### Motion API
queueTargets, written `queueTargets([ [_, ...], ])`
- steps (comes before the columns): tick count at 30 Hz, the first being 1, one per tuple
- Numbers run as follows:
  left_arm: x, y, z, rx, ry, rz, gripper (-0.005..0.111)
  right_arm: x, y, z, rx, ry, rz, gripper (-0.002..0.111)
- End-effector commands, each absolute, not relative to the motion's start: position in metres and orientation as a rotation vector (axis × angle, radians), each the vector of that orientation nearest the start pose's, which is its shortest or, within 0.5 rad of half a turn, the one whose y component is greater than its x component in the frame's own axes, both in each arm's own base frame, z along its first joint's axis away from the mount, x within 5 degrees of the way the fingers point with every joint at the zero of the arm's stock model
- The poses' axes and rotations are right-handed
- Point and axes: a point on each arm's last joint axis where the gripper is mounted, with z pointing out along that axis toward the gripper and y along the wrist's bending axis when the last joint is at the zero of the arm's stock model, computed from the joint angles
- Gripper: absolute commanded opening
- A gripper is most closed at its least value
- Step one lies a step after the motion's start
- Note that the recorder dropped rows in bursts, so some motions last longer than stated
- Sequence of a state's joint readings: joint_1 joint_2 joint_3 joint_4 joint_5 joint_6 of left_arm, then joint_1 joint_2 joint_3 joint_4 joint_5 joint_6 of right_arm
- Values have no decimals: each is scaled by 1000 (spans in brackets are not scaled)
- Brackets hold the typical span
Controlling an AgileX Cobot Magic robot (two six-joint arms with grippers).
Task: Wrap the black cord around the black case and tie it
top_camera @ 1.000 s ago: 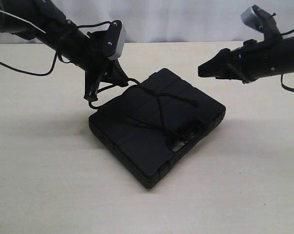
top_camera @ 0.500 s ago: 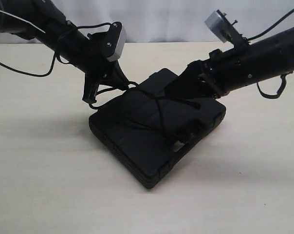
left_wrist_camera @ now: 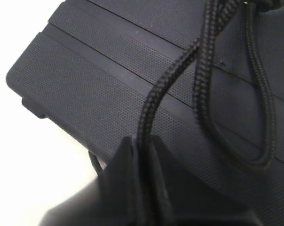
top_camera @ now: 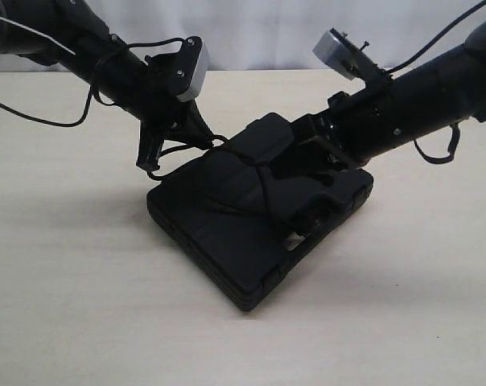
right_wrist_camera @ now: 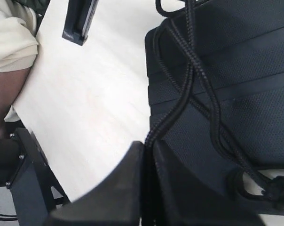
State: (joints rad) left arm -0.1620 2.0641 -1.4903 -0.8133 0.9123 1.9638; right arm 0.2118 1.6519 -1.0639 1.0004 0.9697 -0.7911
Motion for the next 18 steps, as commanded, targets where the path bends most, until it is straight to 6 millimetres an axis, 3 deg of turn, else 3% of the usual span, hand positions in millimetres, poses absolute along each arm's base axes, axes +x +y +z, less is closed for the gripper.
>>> queueTargets([
  [1, 411, -121, 194, 1790, 1688, -384, 0, 302, 128, 257, -558, 2490, 1050, 4],
  [6, 408, -120, 210, 1770, 1681, -356, 13, 309, 129, 274, -547, 2446, 1023, 4],
  [13, 401, -115, 241, 1735, 1700, -264, 51, 314, 128, 277, -529, 2419, 991, 4],
  [18, 386, -117, 266, 1746, 1649, -322, 54, 325, 126, 281, -428, 2343, 934, 4],
])
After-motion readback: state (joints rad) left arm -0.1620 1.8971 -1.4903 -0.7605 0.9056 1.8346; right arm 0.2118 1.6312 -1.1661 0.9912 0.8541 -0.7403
